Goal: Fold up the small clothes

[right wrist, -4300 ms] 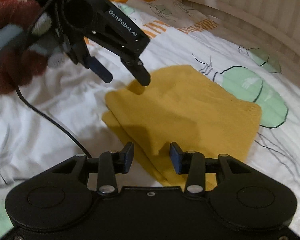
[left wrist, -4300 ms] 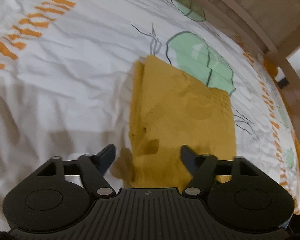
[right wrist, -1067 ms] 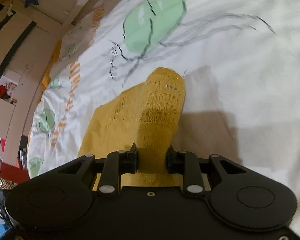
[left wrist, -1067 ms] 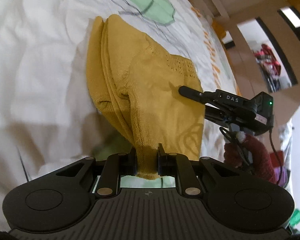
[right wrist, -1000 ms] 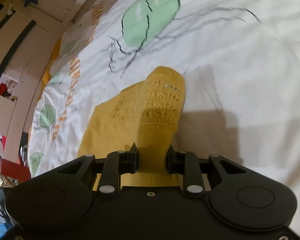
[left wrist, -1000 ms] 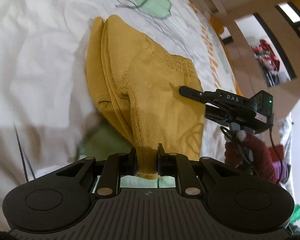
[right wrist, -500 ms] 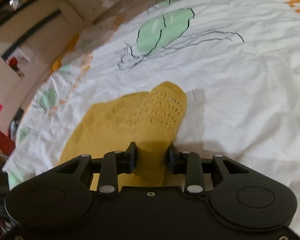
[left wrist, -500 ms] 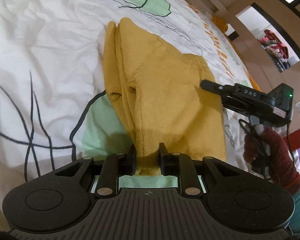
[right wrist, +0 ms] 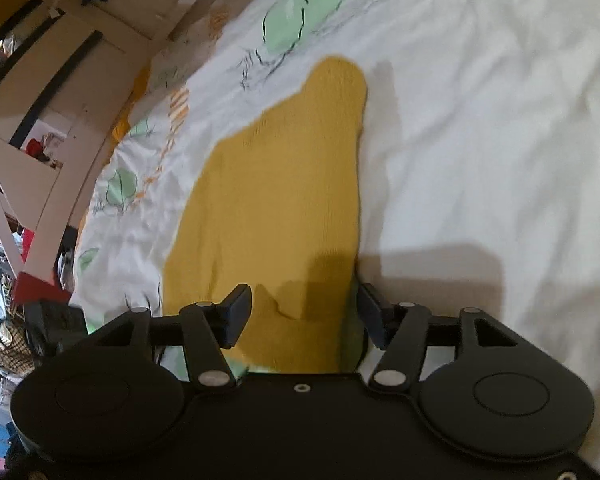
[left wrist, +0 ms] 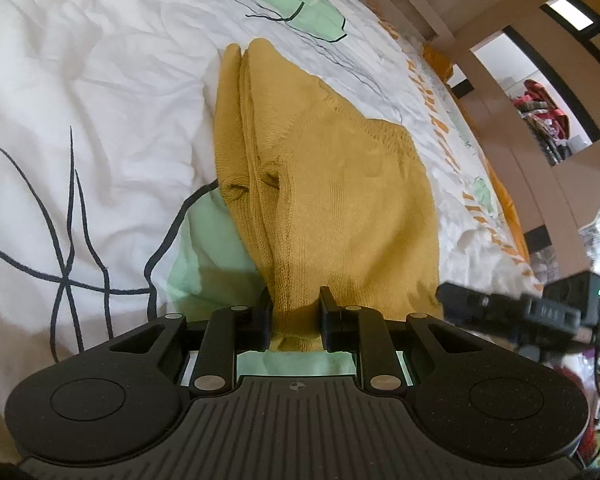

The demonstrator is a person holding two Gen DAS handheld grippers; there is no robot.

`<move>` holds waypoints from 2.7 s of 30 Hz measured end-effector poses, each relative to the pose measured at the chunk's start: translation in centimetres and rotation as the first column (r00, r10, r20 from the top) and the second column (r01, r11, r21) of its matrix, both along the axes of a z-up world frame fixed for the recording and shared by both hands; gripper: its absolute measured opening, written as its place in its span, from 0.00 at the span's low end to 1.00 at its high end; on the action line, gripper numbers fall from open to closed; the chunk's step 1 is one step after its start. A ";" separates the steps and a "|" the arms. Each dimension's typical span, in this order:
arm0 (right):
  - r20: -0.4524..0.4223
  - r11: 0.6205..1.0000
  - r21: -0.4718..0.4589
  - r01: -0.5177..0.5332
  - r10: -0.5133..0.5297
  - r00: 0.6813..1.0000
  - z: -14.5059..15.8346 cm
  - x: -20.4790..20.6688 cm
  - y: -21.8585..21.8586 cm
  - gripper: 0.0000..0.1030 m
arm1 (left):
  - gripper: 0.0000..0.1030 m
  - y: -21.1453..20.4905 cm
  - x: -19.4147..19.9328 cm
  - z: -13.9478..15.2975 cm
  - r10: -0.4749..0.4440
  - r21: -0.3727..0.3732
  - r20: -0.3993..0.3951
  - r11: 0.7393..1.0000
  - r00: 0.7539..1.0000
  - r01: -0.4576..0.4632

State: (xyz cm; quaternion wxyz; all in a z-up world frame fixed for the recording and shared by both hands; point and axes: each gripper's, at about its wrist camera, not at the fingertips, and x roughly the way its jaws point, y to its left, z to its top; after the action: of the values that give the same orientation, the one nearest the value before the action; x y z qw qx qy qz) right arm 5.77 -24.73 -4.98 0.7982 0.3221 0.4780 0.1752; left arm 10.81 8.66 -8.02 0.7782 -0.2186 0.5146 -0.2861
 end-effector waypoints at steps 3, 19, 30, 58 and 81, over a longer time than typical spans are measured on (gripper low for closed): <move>0.013 1.000 -0.024 0.013 -0.012 1.000 0.0 0.1 0.5 0.63 | 0.21 0.1 0.0 0.0 0.002 -0.005 -0.005 1.000 1.000 -0.002; -0.022 0.954 -0.283 -0.096 0.093 0.995 2.5 -1.4 1.1 0.29 | 0.22 -1.3 -2.7 2.0 0.012 0.166 0.035 0.986 0.999 -0.017; 0.308 0.899 -0.433 0.059 0.086 0.947 6.7 1.4 2.9 0.50 | 0.26 -5.0 -0.7 8.3 0.005 0.302 0.386 0.944 0.923 -0.131; 0.440 0.835 -0.510 0.208 0.045 0.897 5.3 0.2 2.0 0.79 | 0.93 -2.1 -3.3 5.4 0.171 0.351 0.408 0.877 0.897 -0.327; 0.423 0.849 -0.461 0.259 -0.046 0.905 7.0 -10.7 4.7 0.99 | 0.94 -7.3 -12.2 8.4 0.087 0.520 0.412 0.796 0.907 -0.312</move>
State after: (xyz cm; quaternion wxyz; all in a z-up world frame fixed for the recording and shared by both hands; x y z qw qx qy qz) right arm -4.96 -20.02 2.04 0.9458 0.0965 0.3075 0.0396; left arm -1.38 1.33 0.34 0.9155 0.0295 0.3954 -0.0681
